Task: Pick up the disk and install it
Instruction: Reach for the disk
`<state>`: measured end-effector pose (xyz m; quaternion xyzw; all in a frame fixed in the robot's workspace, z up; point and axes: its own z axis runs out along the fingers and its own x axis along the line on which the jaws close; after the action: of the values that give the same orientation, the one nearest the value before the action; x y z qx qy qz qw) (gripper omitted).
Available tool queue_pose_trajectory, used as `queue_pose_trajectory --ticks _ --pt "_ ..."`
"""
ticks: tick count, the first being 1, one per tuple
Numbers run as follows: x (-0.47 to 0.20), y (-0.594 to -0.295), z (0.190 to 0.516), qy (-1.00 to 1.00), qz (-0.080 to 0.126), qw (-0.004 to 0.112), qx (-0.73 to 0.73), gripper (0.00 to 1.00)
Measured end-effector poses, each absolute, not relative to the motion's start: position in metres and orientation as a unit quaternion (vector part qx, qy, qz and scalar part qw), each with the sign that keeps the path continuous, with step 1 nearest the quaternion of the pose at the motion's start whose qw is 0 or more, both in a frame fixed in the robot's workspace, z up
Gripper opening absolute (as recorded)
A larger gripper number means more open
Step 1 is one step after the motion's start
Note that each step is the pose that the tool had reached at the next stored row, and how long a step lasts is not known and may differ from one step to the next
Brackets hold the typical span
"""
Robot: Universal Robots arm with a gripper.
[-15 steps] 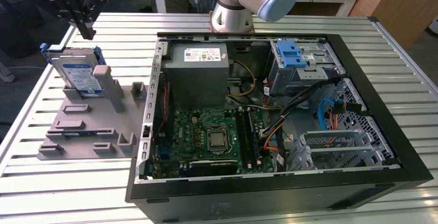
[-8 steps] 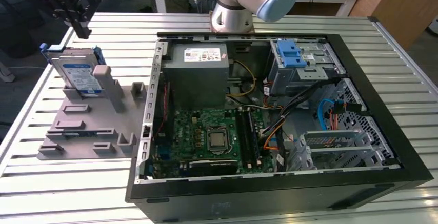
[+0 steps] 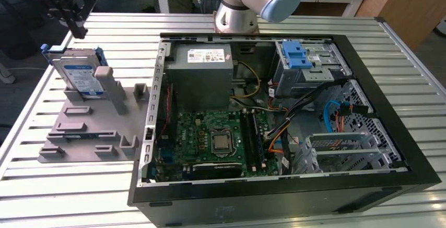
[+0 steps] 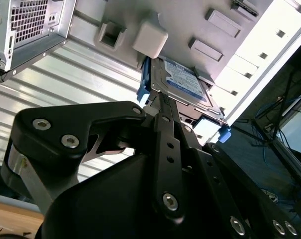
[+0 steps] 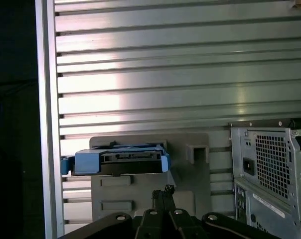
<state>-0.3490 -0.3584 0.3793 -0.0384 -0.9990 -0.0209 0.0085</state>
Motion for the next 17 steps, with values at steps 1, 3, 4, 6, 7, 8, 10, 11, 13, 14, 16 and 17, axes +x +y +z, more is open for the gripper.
queue_pose_trajectory --ticks 1,3,4,6,7,8,10,11,13,14,16,17 --pt "-0.35 -0.358 0.379 -0.999 -0.021 0.008 -0.038 0.11" --pt "-0.353 -0.357 0.379 -0.999 -0.021 0.008 -0.038 0.11" --pt "-0.354 -0.356 0.379 -0.999 -0.021 0.008 -0.038 0.11" --pt "-0.356 -0.355 0.379 -0.999 -0.021 0.008 -0.038 0.11" --pt "-0.358 -0.354 0.379 -0.999 -0.021 0.009 -0.038 0.11" --pt "-0.359 -0.353 0.378 -0.999 -0.021 0.009 -0.038 0.11" --pt "-0.363 -0.352 0.378 -0.999 -0.021 0.009 -0.038 0.11" --pt "-0.366 -0.351 0.378 -0.999 -0.021 0.009 -0.038 0.11" --pt "-0.371 -0.349 0.377 -0.999 -0.021 0.009 -0.038 0.11" --pt "-0.374 -0.349 0.377 -0.999 -0.021 0.009 -0.038 0.11" --pt "-0.381 -0.349 0.377 -0.999 -0.021 0.009 -0.038 0.11" --pt "-0.384 -0.349 0.376 -0.999 -0.021 0.009 -0.038 0.11"
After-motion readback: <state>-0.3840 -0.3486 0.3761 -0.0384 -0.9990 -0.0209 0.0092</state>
